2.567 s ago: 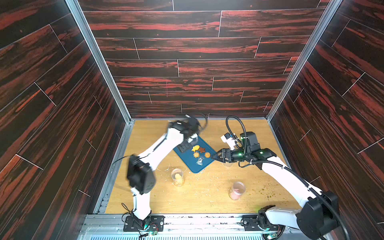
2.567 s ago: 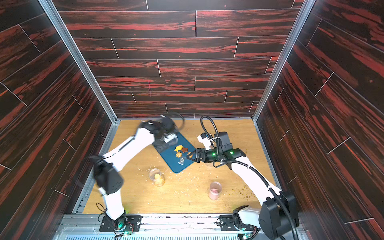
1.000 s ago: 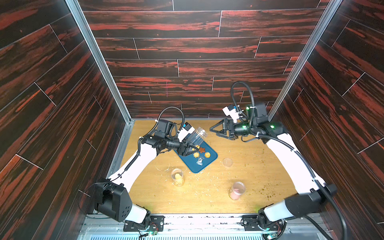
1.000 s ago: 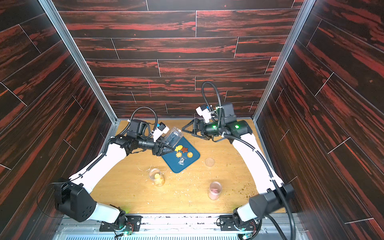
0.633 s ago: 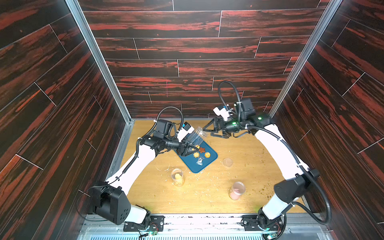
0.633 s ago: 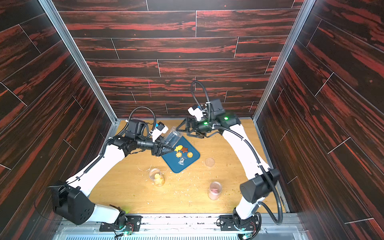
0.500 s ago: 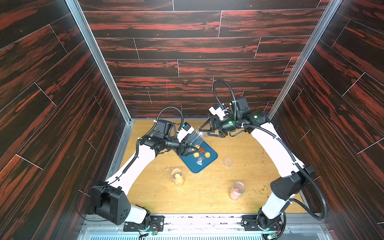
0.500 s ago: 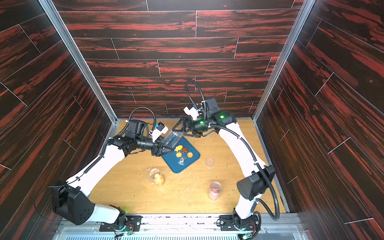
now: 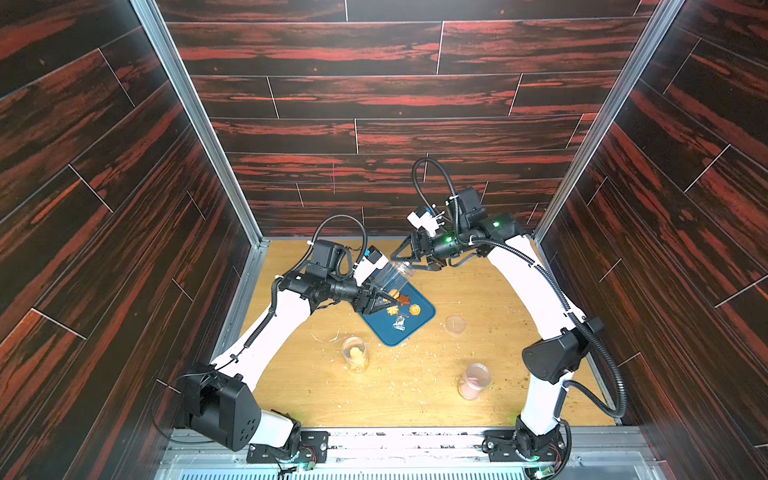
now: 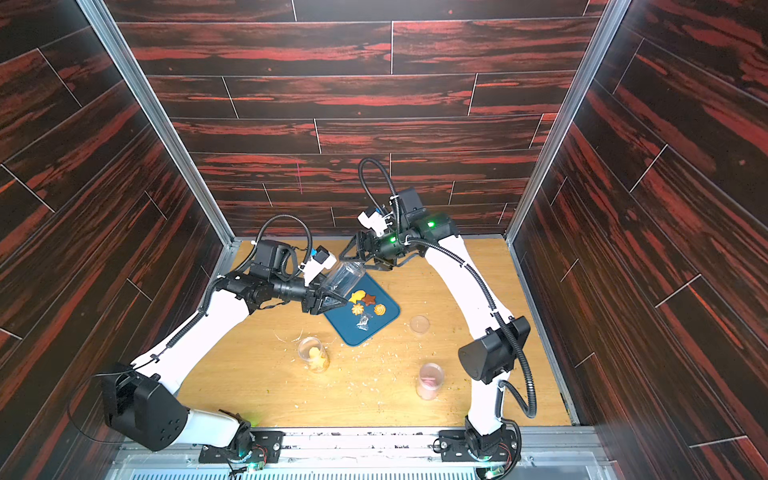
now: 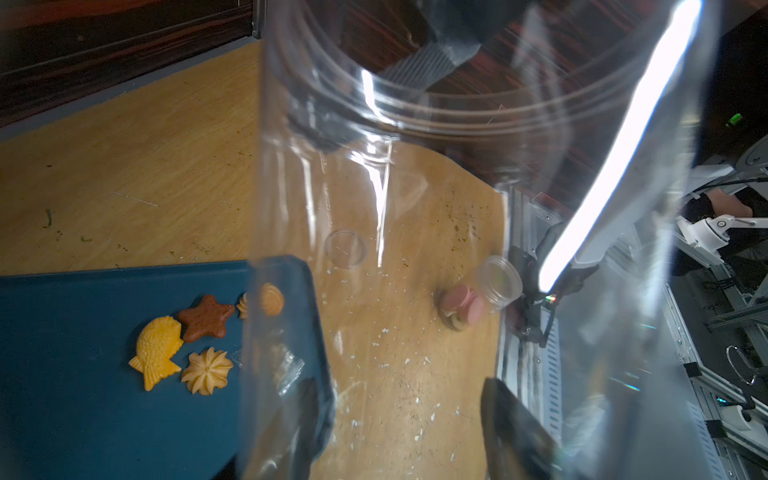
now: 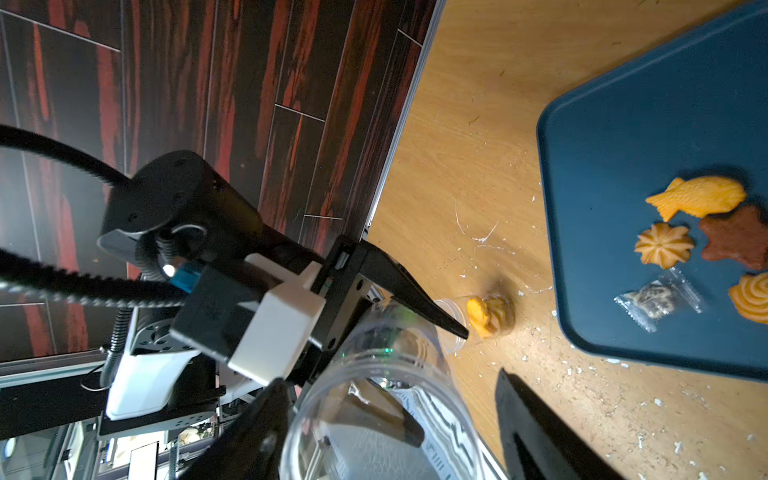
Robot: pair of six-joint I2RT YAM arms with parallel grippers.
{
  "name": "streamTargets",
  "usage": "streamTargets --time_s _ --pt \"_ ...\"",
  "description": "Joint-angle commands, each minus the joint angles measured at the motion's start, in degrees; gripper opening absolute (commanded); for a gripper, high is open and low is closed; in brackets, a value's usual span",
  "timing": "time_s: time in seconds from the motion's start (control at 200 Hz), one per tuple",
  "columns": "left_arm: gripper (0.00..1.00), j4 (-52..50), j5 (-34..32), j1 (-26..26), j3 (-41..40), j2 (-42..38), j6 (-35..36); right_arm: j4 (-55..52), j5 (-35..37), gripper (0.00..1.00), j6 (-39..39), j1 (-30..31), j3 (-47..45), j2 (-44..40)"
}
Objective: Pour the cookies out of the jar
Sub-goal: Place the jar at the center of the board.
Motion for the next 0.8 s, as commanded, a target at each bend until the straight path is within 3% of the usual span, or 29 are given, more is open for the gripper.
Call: streamTargets --time_s 0.0,0.456,0.581,0.796 --pt "0.6 -1.87 0.4 0.08 0.2 -2.36 2.08 -2.88 -0.53 0.78 -0.86 0.5 1.17 1.47" --pt "0.6 -2.89 -0.41 -0.12 0.29 -2.51 3.72 -4.21 -2.62 0.8 -0.71 1.21 1.4 2.25" --pt "0.6 -5.52 -0.75 -0.12 0.31 -2.61 4.16 -3.28 -4.57 0.85 -0.26 1.29 1.2 1.89" --pt "0.6 -5.75 -1.02 -0.18 0.55 -2.67 4.38 -3.89 -5.29 0.81 -0.64 1.28 0.35 1.69"
